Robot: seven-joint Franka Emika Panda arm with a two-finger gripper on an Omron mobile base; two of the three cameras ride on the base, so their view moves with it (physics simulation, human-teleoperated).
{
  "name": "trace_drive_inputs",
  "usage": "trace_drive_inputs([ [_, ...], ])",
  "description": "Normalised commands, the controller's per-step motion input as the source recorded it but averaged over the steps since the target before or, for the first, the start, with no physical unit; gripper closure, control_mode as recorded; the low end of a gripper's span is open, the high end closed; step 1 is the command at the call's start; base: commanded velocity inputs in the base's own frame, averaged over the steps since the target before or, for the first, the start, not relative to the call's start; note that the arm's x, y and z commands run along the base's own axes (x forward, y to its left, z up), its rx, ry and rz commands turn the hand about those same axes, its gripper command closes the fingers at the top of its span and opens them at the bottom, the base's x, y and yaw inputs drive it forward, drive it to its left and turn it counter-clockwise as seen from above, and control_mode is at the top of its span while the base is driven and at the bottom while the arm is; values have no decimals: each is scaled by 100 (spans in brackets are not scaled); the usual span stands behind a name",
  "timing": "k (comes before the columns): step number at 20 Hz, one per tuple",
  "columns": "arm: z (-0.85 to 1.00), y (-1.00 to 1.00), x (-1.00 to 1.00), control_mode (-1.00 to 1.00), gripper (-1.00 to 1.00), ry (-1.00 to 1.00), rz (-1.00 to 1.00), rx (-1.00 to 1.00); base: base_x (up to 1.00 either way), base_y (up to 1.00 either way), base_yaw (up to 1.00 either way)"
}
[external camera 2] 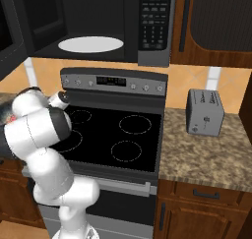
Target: Open the microwave, place the bowl with waffle inside the microwave, then close the microwave door and turn it on.
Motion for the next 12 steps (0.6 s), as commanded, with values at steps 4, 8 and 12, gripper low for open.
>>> trace_drive_inputs([
  [4,81,-100,-26,-100,100,0,-19,0,0,0,0],
  [8,99,-100,-23,-100,100,0,-16,0,0,0,0],
  [12,100,-100,-36,-100,100,0,-15,-2,0,0,0],
])
